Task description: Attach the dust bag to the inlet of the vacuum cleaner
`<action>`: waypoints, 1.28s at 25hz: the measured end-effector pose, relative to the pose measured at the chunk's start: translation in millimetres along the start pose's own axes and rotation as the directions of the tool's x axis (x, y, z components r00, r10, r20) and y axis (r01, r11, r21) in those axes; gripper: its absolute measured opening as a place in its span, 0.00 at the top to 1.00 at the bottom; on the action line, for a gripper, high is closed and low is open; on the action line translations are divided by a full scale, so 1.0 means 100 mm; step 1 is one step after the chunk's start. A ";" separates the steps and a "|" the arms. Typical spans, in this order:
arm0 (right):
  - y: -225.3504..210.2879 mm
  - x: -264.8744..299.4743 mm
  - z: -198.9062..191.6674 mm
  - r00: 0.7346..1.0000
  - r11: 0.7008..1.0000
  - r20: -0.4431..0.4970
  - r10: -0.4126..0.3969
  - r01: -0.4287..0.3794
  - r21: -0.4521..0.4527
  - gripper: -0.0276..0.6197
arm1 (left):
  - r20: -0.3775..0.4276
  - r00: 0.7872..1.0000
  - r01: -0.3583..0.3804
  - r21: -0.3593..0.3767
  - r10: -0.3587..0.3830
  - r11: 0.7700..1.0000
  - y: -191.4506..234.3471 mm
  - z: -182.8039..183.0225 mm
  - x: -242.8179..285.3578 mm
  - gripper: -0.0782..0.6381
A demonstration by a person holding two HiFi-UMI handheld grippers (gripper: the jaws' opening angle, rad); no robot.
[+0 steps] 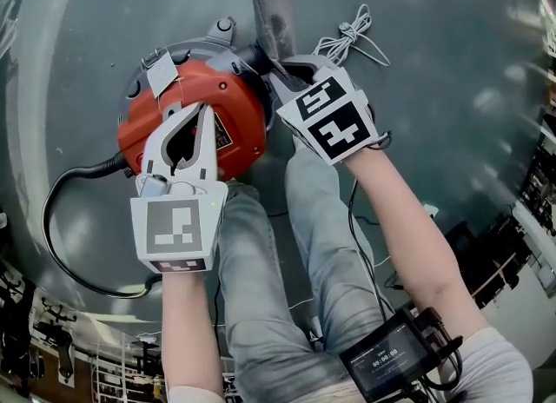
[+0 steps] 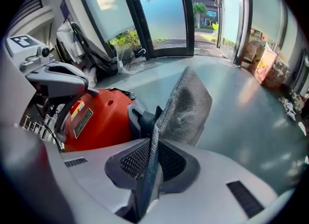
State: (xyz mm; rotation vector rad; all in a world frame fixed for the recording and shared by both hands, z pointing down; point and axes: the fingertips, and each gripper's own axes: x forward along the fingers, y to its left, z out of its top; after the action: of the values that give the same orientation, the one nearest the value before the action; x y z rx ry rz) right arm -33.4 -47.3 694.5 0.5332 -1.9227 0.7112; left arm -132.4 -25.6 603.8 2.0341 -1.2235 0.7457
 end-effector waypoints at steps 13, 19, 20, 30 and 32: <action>-0.09 -0.04 0.07 1.000 0.989 0.004 -0.023 0.022 0.147 0.89 | 0.015 1.000 0.016 -0.040 -0.015 0.999 -0.05 0.08 0.06 0.88; -0.07 -0.08 0.10 0.998 0.981 -0.052 0.045 -0.034 0.191 0.89 | 0.025 1.000 0.010 0.030 -0.011 0.999 -0.10 0.12 0.04 0.88; -0.08 -0.15 0.22 0.997 0.973 -0.037 0.064 -0.054 0.225 0.89 | 0.025 1.000 0.004 0.044 -0.005 0.999 -0.12 0.12 0.04 0.88; -0.45 -0.69 0.11 0.964 0.952 0.266 -0.021 -0.063 0.300 0.92 | 0.021 0.999 0.034 -0.003 -0.034 0.999 -0.11 0.08 0.09 0.88; -0.63 -0.81 0.17 0.947 0.919 0.320 -0.018 -0.110 0.378 0.92 | 0.026 0.999 0.034 -0.007 -0.033 0.999 -0.10 0.10 0.08 0.88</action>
State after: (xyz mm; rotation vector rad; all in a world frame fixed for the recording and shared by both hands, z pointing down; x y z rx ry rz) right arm 29.9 -99.5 631.1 0.8990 -2.1033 1.1098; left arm -118.5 -33.6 600.7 2.0586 -1.2017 0.7001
